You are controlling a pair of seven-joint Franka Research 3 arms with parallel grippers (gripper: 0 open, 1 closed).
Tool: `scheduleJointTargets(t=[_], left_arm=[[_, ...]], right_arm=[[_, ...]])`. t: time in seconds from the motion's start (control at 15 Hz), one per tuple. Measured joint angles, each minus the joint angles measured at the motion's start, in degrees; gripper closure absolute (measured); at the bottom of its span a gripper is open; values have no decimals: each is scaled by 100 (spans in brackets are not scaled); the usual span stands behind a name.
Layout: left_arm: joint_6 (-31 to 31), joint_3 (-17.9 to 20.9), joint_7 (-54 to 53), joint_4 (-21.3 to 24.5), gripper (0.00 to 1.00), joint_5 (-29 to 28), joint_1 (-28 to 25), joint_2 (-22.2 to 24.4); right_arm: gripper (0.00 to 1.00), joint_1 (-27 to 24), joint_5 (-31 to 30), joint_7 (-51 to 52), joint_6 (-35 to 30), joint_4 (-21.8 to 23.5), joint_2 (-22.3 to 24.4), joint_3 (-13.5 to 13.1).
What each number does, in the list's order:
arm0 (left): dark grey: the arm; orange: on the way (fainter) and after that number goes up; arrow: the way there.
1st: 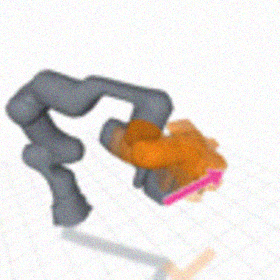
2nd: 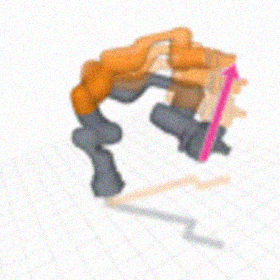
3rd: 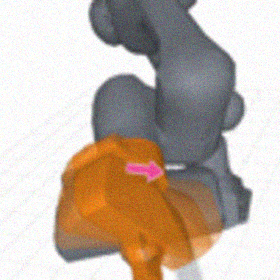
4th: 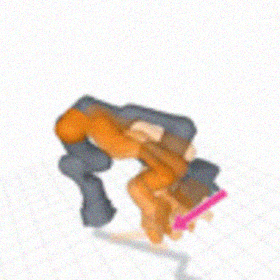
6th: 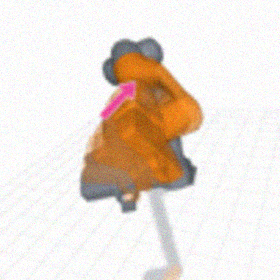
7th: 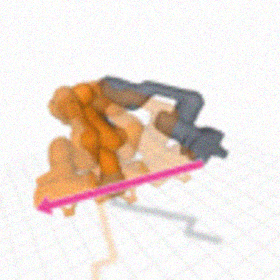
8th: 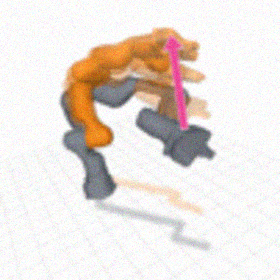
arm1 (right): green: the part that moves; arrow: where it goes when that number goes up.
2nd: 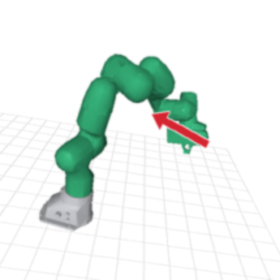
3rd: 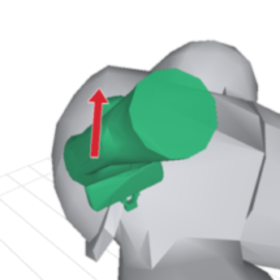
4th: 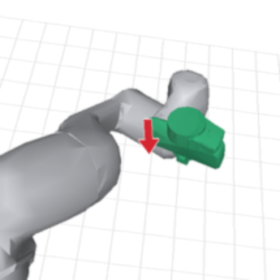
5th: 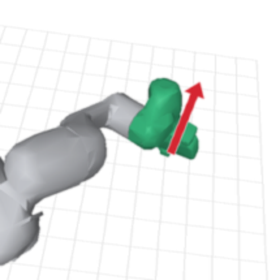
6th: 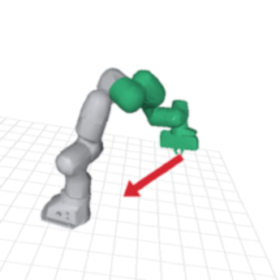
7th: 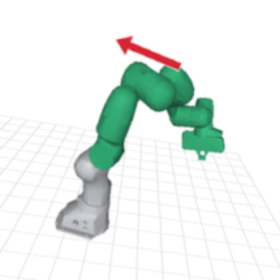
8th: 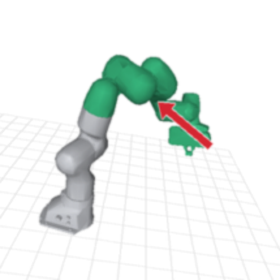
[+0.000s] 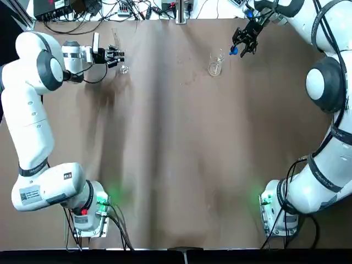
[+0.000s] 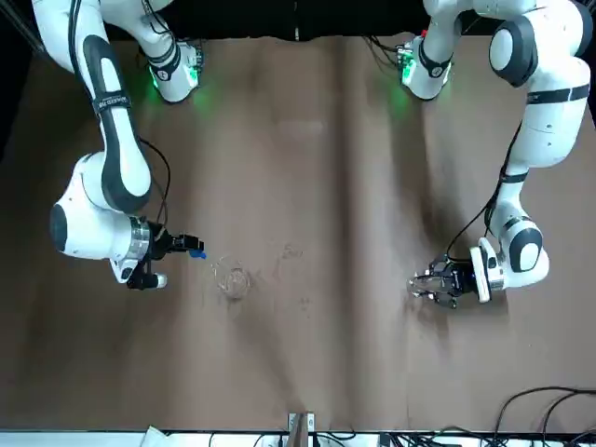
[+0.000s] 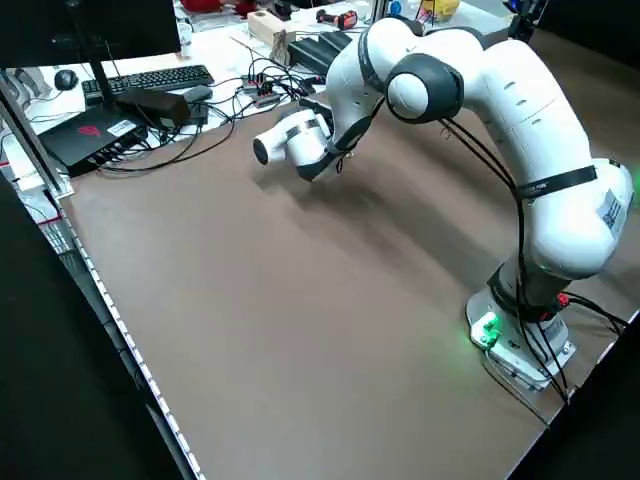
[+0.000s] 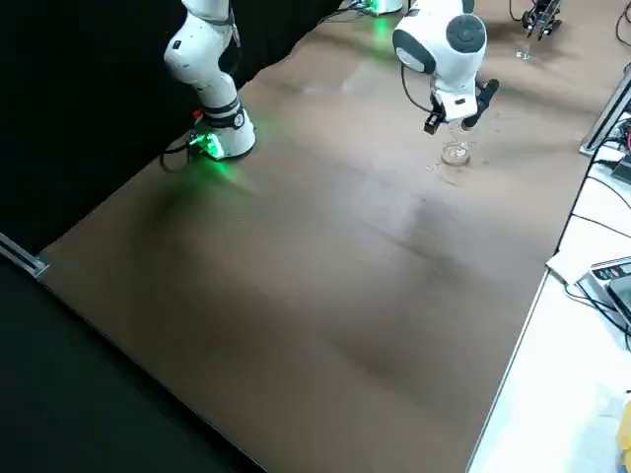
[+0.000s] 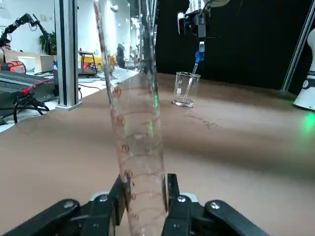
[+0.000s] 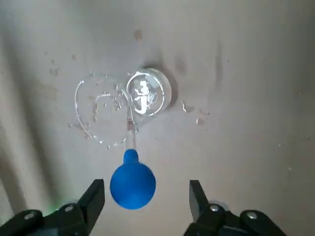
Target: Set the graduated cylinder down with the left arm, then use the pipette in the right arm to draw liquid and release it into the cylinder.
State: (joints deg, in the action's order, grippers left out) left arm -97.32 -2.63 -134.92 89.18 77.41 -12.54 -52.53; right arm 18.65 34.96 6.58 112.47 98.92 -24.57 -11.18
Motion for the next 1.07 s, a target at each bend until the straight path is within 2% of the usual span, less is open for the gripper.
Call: scheduleJointTargets(t=[0.4,0.53,0.6,0.67,0.8,0.87,1.07], left_arm=[[0,-2,95,1,63,0,19,115],[0,-1,104,5,65,0,20,130],[0,-1,104,7,66,0,20,130],[-1,-1,104,9,66,0,20,130],[-1,-1,104,11,66,0,20,130],[-1,-1,104,12,66,0,20,130],[-1,0,104,12,66,0,18,131]], right_arm=[[25,0,226,3,98,0,-18,1],[30,0,229,3,103,0,-18,1],[33,0,230,4,104,-1,-18,1],[42,0,231,4,104,0,-18,1],[46,0,232,5,105,-1,-18,1],[56,0,233,5,104,-1,-18,1],[63,0,235,5,105,-3,-18,2]])
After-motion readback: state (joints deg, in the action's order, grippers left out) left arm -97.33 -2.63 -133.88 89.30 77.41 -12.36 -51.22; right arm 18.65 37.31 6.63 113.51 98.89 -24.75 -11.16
